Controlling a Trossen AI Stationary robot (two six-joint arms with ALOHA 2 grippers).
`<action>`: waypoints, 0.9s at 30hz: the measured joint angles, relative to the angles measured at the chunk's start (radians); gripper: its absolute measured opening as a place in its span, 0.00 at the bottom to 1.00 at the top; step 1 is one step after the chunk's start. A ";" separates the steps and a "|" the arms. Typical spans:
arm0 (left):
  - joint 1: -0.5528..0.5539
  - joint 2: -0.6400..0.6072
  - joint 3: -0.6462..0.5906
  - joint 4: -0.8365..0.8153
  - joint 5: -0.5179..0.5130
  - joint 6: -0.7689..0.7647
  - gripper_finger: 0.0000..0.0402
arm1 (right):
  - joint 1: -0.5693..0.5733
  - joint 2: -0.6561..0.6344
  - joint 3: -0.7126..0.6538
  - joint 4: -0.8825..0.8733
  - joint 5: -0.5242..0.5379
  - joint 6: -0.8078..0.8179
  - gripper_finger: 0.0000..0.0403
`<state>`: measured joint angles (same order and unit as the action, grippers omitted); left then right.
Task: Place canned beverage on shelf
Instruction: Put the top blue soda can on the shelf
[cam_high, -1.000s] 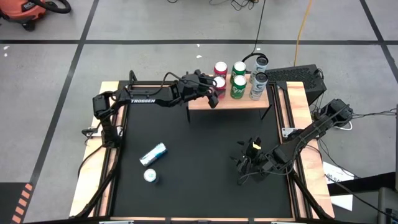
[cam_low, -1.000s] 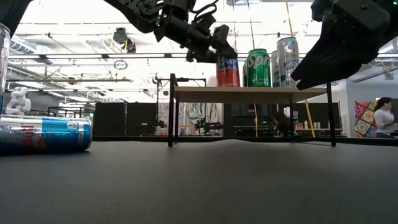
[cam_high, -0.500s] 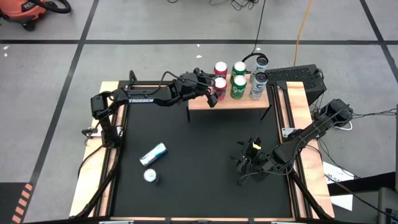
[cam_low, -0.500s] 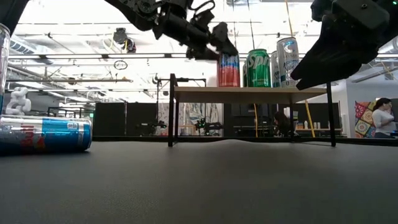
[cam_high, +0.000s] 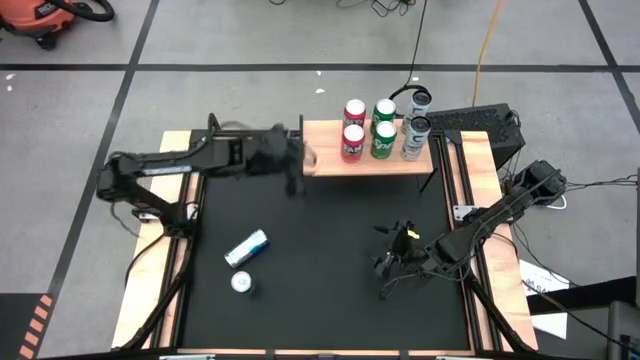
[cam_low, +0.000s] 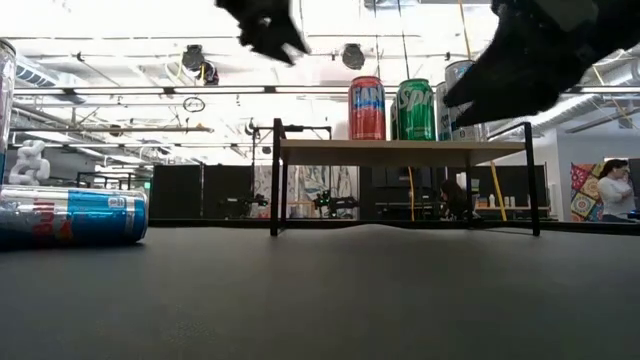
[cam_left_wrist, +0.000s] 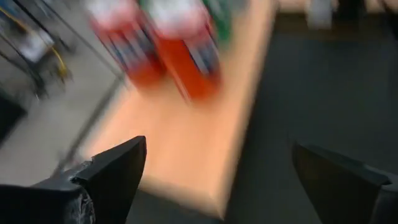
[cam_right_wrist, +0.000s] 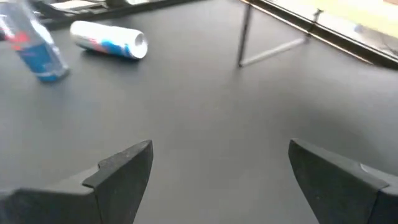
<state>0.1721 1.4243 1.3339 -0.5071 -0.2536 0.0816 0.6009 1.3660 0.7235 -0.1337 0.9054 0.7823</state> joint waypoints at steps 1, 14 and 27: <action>-0.035 -0.024 -0.033 -0.052 -0.023 -0.025 0.98 | -0.014 0.012 0.000 0.056 -0.031 -0.045 0.90; -0.461 -0.224 -0.462 -0.273 -0.117 -0.672 0.98 | -0.209 0.171 0.000 0.534 -0.356 -0.354 0.90; -0.507 -0.144 -0.664 -0.216 0.007 -0.861 0.98 | -0.220 0.170 0.001 0.547 -0.360 -0.350 0.90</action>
<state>-0.3347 1.2799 0.6696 -0.7235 -0.2469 -0.7791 0.3805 1.5360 0.7242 0.4134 0.5449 0.4320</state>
